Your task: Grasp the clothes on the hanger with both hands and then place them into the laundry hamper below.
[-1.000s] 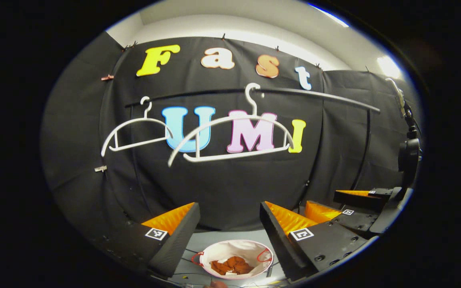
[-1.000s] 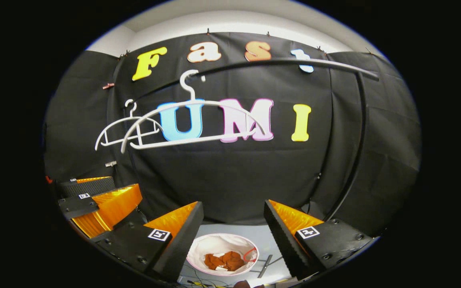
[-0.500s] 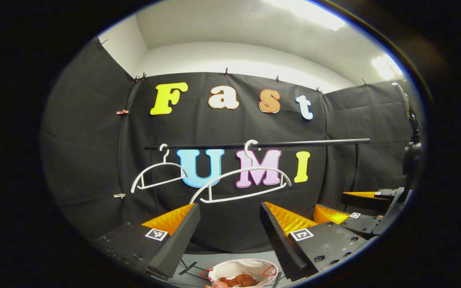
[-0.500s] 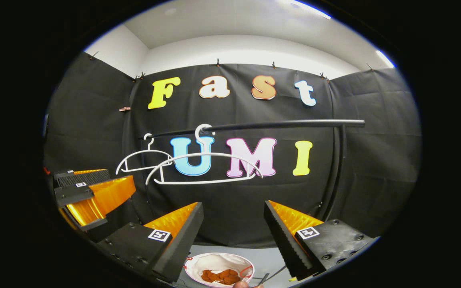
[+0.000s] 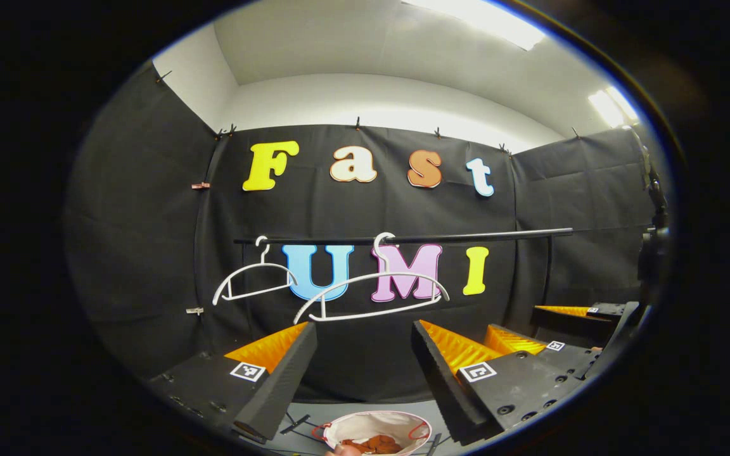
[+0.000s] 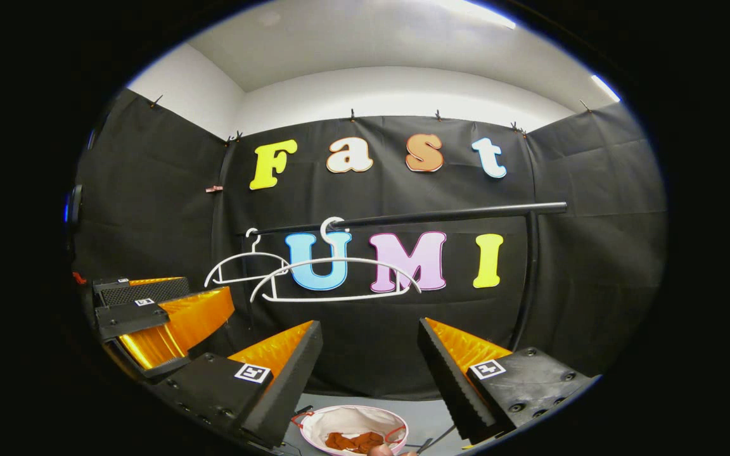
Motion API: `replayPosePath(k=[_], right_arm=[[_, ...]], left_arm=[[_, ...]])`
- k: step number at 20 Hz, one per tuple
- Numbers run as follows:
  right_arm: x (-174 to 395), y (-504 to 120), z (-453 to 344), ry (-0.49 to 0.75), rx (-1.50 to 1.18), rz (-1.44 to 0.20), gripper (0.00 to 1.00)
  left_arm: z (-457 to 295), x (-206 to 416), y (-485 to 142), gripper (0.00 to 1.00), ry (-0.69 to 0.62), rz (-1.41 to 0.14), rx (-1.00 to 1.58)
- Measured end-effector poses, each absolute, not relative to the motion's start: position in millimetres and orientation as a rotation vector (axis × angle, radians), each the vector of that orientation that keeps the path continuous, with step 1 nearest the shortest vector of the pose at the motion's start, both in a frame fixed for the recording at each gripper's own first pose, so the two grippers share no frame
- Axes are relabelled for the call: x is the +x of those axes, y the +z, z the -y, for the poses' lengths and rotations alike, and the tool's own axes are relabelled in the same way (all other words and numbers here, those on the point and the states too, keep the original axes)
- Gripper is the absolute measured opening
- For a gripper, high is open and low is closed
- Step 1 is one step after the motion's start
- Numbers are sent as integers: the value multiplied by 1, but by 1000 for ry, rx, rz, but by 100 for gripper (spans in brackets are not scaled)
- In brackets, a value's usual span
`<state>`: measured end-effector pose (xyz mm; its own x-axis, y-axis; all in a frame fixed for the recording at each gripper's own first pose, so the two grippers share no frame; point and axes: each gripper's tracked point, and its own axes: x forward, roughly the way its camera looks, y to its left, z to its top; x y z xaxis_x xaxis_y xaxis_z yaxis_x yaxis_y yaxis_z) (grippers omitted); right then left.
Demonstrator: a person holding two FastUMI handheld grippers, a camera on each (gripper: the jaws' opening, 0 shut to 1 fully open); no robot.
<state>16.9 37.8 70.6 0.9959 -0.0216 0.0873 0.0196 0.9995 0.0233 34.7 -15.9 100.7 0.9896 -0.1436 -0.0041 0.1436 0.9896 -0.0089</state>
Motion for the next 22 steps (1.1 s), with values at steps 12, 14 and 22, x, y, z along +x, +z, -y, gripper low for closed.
replayPosePath(k=[12, 14, 22], right_arm=[[22, 65, -23, -17, 19, 79, 98], [26, 63, -23, -16, 21, 77, 98], [33, 64, -16, -20, 17, 82, 98]], left_arm=[[31, 42, 105, 95, -122, -1, 2], [32, 45, 100, 95, -124, -10, 10], [42, 55, 98, 95, -138, -16, 14]])
